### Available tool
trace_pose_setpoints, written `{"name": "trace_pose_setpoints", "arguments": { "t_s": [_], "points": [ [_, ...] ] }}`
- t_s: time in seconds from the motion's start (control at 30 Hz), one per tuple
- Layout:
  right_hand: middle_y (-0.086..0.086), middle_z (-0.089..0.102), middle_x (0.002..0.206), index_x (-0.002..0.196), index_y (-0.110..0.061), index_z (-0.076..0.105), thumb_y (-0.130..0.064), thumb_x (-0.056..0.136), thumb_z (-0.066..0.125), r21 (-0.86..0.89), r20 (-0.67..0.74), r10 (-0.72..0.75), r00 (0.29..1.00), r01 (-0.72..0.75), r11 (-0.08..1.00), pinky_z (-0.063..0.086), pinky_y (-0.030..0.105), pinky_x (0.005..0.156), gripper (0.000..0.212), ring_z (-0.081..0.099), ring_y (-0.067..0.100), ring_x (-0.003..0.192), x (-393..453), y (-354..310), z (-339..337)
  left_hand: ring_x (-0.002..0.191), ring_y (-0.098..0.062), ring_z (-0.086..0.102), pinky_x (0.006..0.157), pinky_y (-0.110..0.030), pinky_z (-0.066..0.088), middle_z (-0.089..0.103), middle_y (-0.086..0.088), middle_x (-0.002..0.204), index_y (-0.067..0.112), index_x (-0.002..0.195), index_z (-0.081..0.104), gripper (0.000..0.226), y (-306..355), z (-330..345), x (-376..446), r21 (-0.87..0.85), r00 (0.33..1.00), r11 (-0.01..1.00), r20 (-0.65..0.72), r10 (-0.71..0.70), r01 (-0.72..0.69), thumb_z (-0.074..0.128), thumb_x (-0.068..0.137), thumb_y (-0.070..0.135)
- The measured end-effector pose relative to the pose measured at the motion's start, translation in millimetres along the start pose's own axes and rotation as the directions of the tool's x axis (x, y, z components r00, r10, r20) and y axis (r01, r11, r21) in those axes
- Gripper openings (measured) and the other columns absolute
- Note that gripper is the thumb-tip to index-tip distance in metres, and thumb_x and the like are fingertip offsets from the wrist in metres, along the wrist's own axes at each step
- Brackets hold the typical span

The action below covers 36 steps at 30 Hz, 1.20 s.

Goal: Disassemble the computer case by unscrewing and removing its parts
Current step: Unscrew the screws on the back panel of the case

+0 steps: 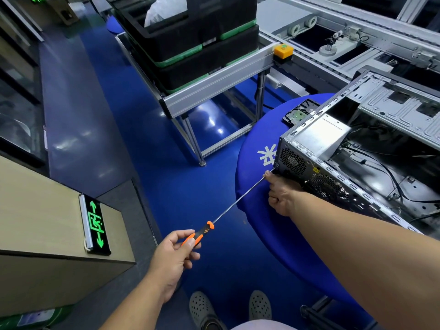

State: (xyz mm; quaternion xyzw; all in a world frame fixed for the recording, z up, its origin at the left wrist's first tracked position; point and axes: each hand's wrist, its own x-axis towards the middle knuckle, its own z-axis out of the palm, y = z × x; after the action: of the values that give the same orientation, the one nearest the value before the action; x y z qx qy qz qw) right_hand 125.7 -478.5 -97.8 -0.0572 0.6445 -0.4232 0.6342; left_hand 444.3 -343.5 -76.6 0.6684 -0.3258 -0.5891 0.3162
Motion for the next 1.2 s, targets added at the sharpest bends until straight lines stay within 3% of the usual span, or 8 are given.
{"name": "trace_pose_setpoints", "arguments": {
  "t_s": [0.17,0.3,0.43,0.53,0.63,0.8,1.0,1.2],
  "points": [
    [-0.011,0.031,0.044,0.090,-0.024,0.060,-0.034,0.096,0.072,-0.001,0.012,-0.003,1.000,0.003,1.000,0.017,0.021,0.034,0.016,0.017,0.007,0.039,-0.8,-1.0,1.2,0.065,-0.019,0.063,0.053,-0.027,0.045,0.077,-0.019,0.093,0.019,0.119,0.072,0.028,3.2,1.1,-2.7,-0.079,0.994,0.993,0.072,-0.083,0.089,0.051,0.111,0.036],
    [-0.011,0.032,0.046,0.091,-0.024,0.060,-0.034,0.096,0.072,0.001,0.009,-0.006,1.000,0.006,1.000,0.016,0.021,0.034,0.016,0.016,0.007,0.040,-0.4,-1.2,1.5,0.054,-0.019,0.058,0.046,-0.027,0.041,0.070,-0.017,0.076,0.012,0.114,0.067,0.041,7.0,6.0,-0.8,-0.111,0.983,0.977,0.020,-0.182,0.183,0.048,0.110,0.049],
    [-0.011,0.031,0.047,0.090,-0.024,0.061,-0.034,0.095,0.072,-0.002,0.008,-0.005,1.000,0.005,1.000,0.016,0.021,0.035,0.016,0.016,0.007,0.041,0.8,-0.8,1.6,0.051,-0.019,0.058,0.044,-0.027,0.042,0.069,-0.017,0.073,0.009,0.110,0.066,0.047,8.6,8.3,0.0,-0.159,0.969,0.957,0.007,-0.245,0.243,0.049,0.108,0.052],
    [-0.011,0.030,0.046,0.086,-0.024,0.061,-0.034,0.095,0.072,0.004,0.008,-0.008,1.000,0.008,1.000,0.016,0.021,0.035,0.018,0.016,0.007,0.040,1.5,-0.5,1.0,0.059,-0.019,0.061,0.049,-0.027,0.046,0.072,-0.017,0.083,0.009,0.111,0.070,0.043,8.0,7.7,0.7,-0.216,0.973,0.949,0.037,-0.229,0.231,0.055,0.106,0.048],
    [-0.010,0.029,0.046,0.083,-0.023,0.062,-0.034,0.096,0.072,0.004,0.003,-0.006,1.000,0.006,1.000,0.017,0.022,0.034,0.020,0.016,0.007,0.039,1.2,-0.4,0.8,0.069,-0.017,0.066,0.057,-0.027,0.049,0.074,-0.012,0.096,0.011,0.118,0.072,0.024,6.9,8.1,0.3,-0.187,0.989,0.972,0.052,-0.135,0.143,0.071,0.100,0.026],
    [-0.011,0.028,0.044,0.084,-0.024,0.061,-0.035,0.098,0.068,-0.009,0.016,-0.007,1.000,0.007,1.000,0.015,0.021,0.034,0.019,0.015,0.007,0.038,0.5,-1.2,2.2,0.079,-0.020,0.074,0.063,-0.029,0.055,0.076,0.000,0.097,0.025,0.117,0.071,0.038,6.9,9.5,-2.1,0.037,0.999,0.999,-0.040,0.010,-0.009,0.072,0.091,-0.003],
    [-0.010,0.030,0.047,0.087,-0.023,0.062,-0.036,0.097,0.069,-0.015,0.011,-0.007,1.000,0.007,1.000,0.016,0.021,0.035,0.018,0.016,0.008,0.040,-0.4,-1.2,1.1,0.080,-0.024,0.077,0.065,-0.028,0.058,0.075,-0.009,0.105,0.022,0.117,0.070,0.034,4.0,8.8,-0.5,0.083,0.997,0.995,-0.054,0.054,-0.050,0.068,0.095,-0.003],
    [-0.011,0.033,0.045,0.089,-0.023,0.060,-0.034,0.096,0.072,-0.005,0.009,0.002,1.000,-0.002,1.000,0.016,0.021,0.035,0.017,0.017,0.007,0.041,-1.5,-2.1,0.0,0.073,-0.023,0.071,0.057,-0.028,0.052,0.079,-0.013,0.102,0.018,0.123,0.069,0.018,2.2,5.3,-1.9,0.015,1.000,1.000,0.023,-0.005,0.004,0.060,0.107,0.017]
  ]
}}
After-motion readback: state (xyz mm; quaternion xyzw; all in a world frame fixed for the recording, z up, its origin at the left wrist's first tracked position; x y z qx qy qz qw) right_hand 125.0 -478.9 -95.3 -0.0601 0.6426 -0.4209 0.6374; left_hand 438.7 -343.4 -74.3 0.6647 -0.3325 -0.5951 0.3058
